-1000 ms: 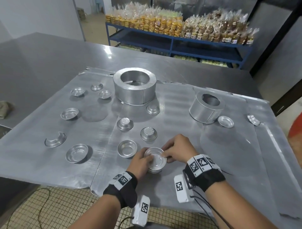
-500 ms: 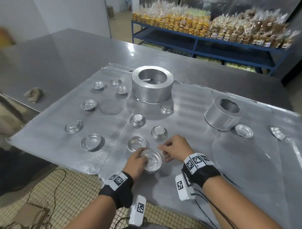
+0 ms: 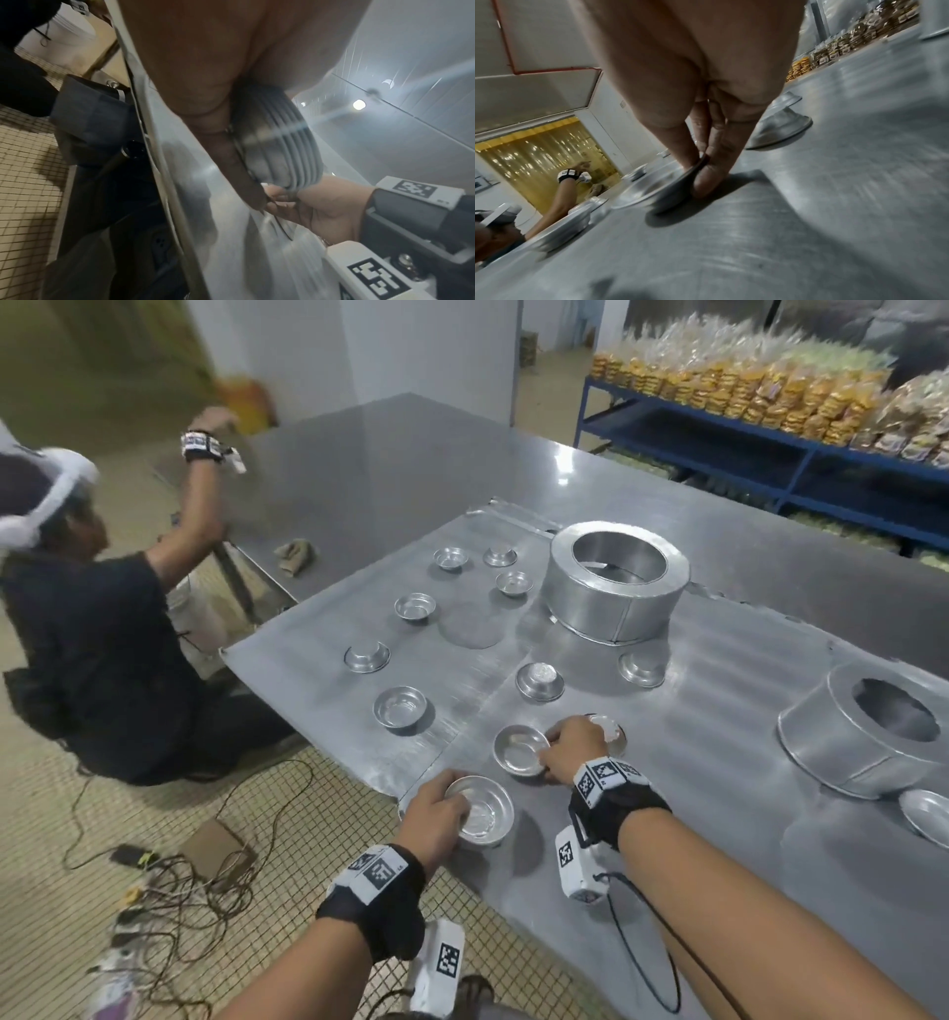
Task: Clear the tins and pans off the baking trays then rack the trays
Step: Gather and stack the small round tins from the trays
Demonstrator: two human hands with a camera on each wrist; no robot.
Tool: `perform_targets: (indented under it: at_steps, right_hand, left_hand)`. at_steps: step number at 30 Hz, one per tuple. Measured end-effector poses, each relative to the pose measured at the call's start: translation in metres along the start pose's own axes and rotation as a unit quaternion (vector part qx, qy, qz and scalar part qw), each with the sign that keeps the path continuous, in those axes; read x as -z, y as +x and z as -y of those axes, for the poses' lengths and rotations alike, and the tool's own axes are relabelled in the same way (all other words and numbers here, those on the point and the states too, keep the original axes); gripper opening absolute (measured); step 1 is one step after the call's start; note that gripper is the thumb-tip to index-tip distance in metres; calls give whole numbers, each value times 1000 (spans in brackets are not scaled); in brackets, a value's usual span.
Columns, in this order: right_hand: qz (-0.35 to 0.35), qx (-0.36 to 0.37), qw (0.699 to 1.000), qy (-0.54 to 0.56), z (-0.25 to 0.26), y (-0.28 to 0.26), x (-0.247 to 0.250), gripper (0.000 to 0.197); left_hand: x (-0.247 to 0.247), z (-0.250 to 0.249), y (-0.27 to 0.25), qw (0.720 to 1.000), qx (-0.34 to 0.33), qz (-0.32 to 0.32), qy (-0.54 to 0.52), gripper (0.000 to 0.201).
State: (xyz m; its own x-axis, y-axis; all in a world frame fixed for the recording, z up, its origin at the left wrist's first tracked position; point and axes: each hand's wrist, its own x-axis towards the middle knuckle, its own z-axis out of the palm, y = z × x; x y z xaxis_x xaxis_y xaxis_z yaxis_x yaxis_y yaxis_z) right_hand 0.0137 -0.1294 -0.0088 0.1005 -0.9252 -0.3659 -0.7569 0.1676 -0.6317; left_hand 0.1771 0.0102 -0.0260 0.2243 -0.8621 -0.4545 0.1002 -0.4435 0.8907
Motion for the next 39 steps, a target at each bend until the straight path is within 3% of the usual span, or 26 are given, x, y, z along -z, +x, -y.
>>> perform_targets:
  at_steps: [5,9,13,16,20,27,32,36,39]
  right_hand:
    - [14,14,999,33,11,-12,12,17]
    - [1,42,997,57,31,-42,36,23]
    - [39,73,994,70,40,-67,49,22]
    - [55,88,994,34,37,-74,49,20]
    - [55,85,995,18,29,-79,48,18]
    - [76,91,991,57,8,-75,43,18]
    - [83,90,989,88,-7,-64,45,21]
    - [-34,76,992,98,-28,-33,48,24]
    - [-98,64,993,-16,-46,-6,54,31]
  left_hand:
    - [5,-1,-8,999,5,-38,2,40]
    - [0,-7,-13,997,-12,-70,-1,22]
    - [-10,-10,-12,997,-13,-72,-15,22]
    - [-19,-8,-6,999,-25,-29,7,33]
    - [-28,10,14,999,21,-25,-35,67]
    - [-47,-13,-4,996,4,14,-92,33]
    - [-49,-12,0,996,-6,25,-84,37]
    - [-50,-11,4,996,-8,17,-84,42]
    - [-50,-11,4,996,1,24,-90,43]
